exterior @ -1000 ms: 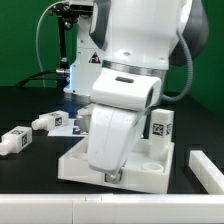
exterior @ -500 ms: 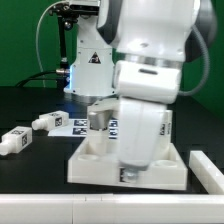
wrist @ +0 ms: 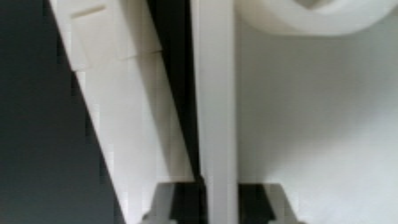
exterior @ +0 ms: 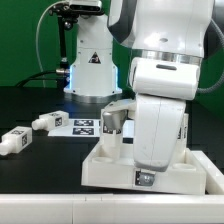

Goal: Assemble square table

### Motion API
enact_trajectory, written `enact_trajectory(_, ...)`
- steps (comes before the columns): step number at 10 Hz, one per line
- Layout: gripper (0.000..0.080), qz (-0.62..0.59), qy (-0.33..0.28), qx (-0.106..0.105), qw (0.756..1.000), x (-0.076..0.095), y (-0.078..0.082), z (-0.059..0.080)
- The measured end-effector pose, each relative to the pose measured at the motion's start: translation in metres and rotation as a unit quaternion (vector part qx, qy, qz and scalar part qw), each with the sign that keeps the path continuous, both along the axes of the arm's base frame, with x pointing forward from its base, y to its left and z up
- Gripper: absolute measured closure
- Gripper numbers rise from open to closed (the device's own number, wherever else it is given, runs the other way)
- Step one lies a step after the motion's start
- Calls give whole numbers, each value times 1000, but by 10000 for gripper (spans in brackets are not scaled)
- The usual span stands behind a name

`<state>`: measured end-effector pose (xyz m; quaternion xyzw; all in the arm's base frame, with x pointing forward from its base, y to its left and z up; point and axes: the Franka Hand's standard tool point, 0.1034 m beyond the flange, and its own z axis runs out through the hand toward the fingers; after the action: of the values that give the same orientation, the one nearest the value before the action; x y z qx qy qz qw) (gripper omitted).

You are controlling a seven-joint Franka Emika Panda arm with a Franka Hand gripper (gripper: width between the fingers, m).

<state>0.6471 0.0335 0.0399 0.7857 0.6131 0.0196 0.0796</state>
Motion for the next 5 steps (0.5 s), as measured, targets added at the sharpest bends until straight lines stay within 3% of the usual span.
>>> enact_trajectory(2,745,30,-8,-5,1000,3,5,-3)
enact_trajectory(4,745,52,-17,-12,998,4,22,-5)
enact_trajectory(5,745,52,-17,-13,998,3,19,-7)
